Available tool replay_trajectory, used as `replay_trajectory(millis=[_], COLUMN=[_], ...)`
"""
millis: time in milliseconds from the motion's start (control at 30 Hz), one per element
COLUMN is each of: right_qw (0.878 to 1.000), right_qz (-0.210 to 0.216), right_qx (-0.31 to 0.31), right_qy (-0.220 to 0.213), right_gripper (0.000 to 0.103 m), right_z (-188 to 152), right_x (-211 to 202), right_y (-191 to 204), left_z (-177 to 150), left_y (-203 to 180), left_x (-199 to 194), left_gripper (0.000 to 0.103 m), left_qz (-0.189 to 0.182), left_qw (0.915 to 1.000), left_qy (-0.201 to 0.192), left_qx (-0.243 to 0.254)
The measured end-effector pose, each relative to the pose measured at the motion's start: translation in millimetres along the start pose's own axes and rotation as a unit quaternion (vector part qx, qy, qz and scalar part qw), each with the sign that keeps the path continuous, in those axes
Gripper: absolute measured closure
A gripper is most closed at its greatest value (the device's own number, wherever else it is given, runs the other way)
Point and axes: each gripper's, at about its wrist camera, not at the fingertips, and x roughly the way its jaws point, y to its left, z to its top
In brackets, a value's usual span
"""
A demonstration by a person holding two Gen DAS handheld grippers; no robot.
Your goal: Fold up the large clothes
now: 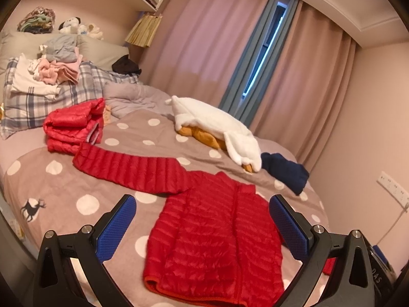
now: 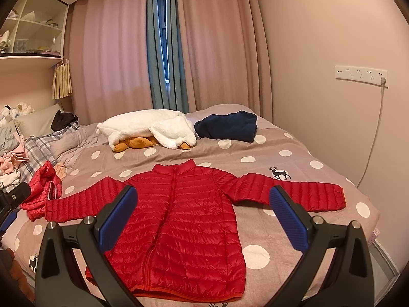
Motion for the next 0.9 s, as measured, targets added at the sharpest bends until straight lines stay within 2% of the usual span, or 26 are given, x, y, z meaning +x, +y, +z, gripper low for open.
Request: replay_trajectory(millis=[900], right_qw=[1.0], right_qz=[-0.01], right_qx=[-0.004], right_qy=[0.005], right_gripper=[0.0], right_z=[-0.5], right_x=[2.9], right_y=[-2.4], left_z=[-2.2], left_y=[-4.4], left_x=[1.0], left_gripper=[0.001], left_qz=[0.007], left_qw=[0.9999], left_qy=[0.006], left_qx=[0.013])
